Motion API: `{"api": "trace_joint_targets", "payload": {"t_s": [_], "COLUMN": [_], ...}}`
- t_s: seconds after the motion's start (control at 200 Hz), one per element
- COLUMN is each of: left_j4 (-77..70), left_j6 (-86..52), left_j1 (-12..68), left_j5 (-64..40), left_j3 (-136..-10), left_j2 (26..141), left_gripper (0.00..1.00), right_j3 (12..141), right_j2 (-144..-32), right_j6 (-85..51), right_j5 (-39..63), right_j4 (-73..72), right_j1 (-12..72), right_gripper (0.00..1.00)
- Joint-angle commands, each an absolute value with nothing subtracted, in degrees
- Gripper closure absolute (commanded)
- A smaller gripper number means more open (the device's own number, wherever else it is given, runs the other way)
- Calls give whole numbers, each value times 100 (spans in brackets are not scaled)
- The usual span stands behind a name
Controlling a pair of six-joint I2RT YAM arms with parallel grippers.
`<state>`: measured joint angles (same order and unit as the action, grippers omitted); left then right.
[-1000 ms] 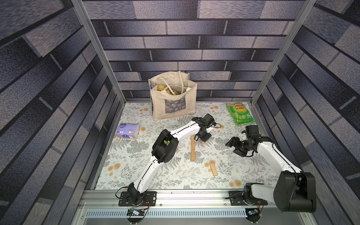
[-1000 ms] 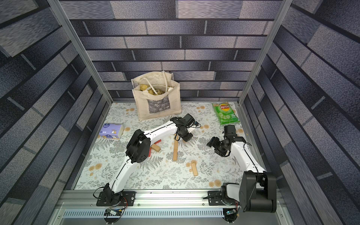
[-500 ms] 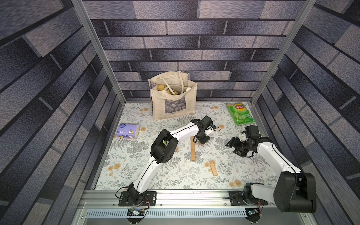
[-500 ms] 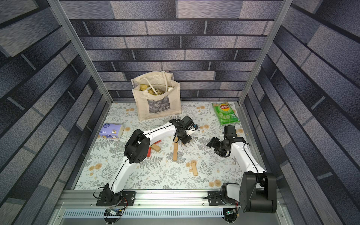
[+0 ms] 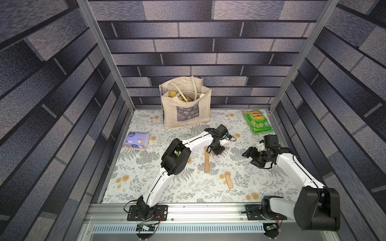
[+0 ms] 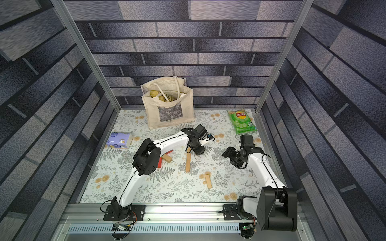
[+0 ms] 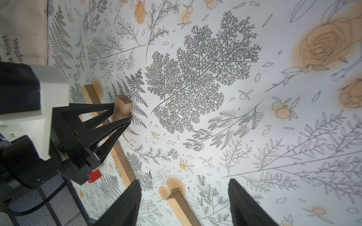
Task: Assemble the letter k with building blocks
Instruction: Place the building block at the center of the board, then assemble the building block at the center of the board.
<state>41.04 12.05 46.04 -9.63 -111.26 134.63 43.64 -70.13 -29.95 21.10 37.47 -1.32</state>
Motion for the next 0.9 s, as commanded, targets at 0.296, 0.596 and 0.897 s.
{"api": "trace_joint_targets", "payload": {"t_s": [0.296,0.596,0.897], "left_j4": [4526,4557,4649], "left_j6": [1150,1106,1055], "left_j1": [4630,4669,4702], "left_j5": [-949,-974,-932], "left_j3": [-11915,-11996,-12232], "left_j2": [13711,13803,14017], "left_gripper": [54,48,48], "right_j3": [4315,4276,4245], "right_j2": [-6952,-6987,-6996], "right_j6": [-2953,-2930,-2874], "right_j5": [2140,2162,2131], "right_j4": [3831,3776,3784], "right_j1": [-163,-163,-166], "right_gripper": [28,28,28]}}
